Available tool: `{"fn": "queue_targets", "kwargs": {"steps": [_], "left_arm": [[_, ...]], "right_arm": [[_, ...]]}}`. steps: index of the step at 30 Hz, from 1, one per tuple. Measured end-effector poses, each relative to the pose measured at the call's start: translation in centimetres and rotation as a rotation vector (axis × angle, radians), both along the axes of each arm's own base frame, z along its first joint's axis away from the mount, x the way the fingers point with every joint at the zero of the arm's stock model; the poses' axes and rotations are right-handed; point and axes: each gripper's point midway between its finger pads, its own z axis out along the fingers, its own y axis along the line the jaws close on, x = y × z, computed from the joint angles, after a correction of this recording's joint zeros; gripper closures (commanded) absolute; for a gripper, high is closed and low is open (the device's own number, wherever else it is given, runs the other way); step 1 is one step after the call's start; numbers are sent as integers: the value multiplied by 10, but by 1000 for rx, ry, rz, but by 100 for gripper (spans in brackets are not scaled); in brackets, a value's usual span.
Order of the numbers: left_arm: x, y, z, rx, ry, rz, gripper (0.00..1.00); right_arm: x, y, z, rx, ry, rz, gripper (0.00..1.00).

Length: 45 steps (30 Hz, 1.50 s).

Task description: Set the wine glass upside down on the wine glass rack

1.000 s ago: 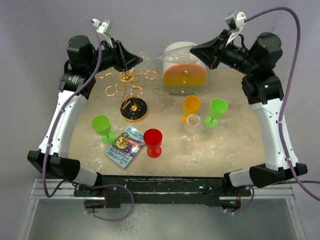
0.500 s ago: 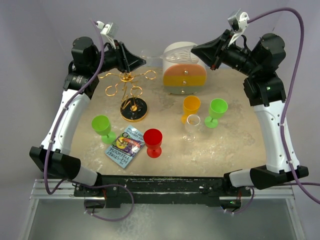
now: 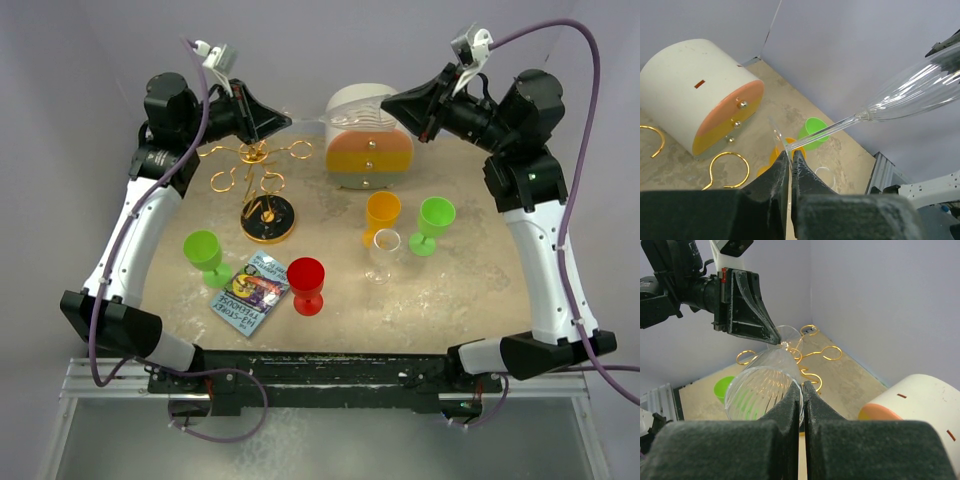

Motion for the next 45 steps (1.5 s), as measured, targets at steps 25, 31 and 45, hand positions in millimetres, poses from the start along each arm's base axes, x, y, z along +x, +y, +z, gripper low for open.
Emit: {"fn": "queue_targets", "kwargs": {"steps": [25, 31, 45], "left_arm": [[12, 137, 29, 120, -132, 499, 100], [8, 192, 52, 287, -271, 760, 100], [47, 298, 92, 703, -390, 1198, 100]], "right_arm": [[-27, -35, 9, -116, -134, -138, 8], [-11, -50, -7, -185, -112, -241, 6], [29, -70, -141, -413, 112, -332, 4]]}}
